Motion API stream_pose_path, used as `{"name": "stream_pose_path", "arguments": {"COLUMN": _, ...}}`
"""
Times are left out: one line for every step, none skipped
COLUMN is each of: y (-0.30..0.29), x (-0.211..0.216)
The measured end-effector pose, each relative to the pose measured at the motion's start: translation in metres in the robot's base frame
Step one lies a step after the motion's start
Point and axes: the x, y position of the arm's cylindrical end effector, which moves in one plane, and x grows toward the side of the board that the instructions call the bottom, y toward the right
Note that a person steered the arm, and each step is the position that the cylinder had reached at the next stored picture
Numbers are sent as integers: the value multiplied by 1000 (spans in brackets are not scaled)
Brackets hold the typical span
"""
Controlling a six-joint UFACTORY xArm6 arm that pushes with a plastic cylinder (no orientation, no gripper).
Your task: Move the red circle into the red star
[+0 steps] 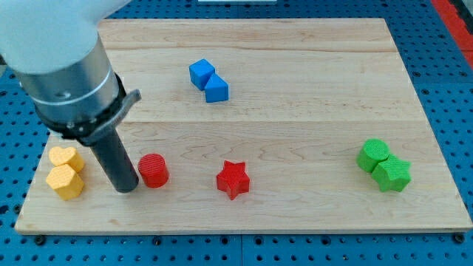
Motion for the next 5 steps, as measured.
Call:
{"name": "stream_pose_path", "arguments": {"y": 20, "x": -21}}
{"name": "stream_pose_path", "arguments": {"y": 12, "x": -61}}
{"name": "stream_pose_path", "arguments": {"y": 35, "x": -56}}
{"name": "stream_pose_path", "arguments": {"y": 51, "x": -51}}
{"name": "stream_pose_path", "arguments": {"y": 64, "x": -51}}
